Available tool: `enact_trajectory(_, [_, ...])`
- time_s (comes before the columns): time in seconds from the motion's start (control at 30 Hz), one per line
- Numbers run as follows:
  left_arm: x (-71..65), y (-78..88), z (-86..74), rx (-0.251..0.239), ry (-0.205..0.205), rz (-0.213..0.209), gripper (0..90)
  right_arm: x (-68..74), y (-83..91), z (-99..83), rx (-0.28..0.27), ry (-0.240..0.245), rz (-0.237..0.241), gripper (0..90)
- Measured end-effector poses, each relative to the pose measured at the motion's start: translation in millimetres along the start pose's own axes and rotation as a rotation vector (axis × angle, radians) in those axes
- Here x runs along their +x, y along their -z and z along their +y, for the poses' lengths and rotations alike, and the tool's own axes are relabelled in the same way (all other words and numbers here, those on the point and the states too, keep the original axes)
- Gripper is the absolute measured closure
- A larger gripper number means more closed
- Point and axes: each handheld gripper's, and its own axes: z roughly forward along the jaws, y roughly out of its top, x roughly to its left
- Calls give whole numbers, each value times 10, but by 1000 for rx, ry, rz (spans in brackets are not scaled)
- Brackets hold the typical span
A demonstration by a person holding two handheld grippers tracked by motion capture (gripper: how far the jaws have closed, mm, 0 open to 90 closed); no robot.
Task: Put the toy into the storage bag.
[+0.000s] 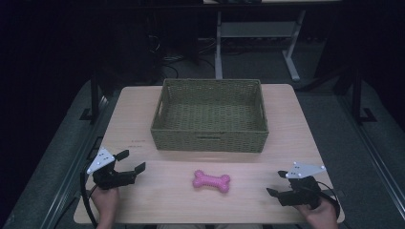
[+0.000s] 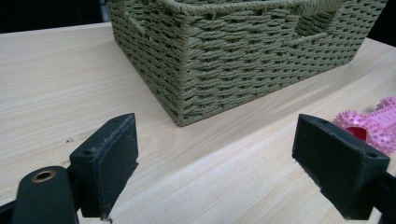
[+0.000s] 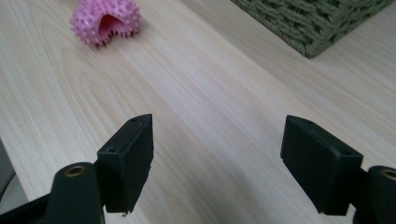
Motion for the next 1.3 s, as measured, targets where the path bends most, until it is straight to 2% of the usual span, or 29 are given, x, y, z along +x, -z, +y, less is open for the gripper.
enact_trajectory(0.3, [-2,30,-10,-4,-3,-9,139,54,1,141,3,28,28,236])
enact_trajectory(0.4, [0,49,-17,-13,0,-14,139,89,-5,255,30,55,43,214])
enact_trajectory(0.67, [23,53,-23,-13,9,-8,139,81,4,431,53,70,78,199])
enact_trajectory(0.8, [28,44,-24,-10,8,-3,139,87,-37,544,92,89,97,185])
enact_trajectory(0.9, [27,40,-25,-9,9,-5,139,92,-59,592,102,98,107,185])
enact_trajectory(1.13, [21,43,-23,-13,11,-10,139,120,-121,814,136,147,142,182])
enact_trajectory(1.23, [21,44,-23,-15,14,-8,139,126,-129,867,142,154,156,182])
enact_trajectory(1.27, [27,44,-23,-15,12,-5,139,135,-141,917,147,179,153,183])
enact_trajectory(1.3, [27,44,-23,-15,12,-5,139,140,-148,936,150,182,157,182])
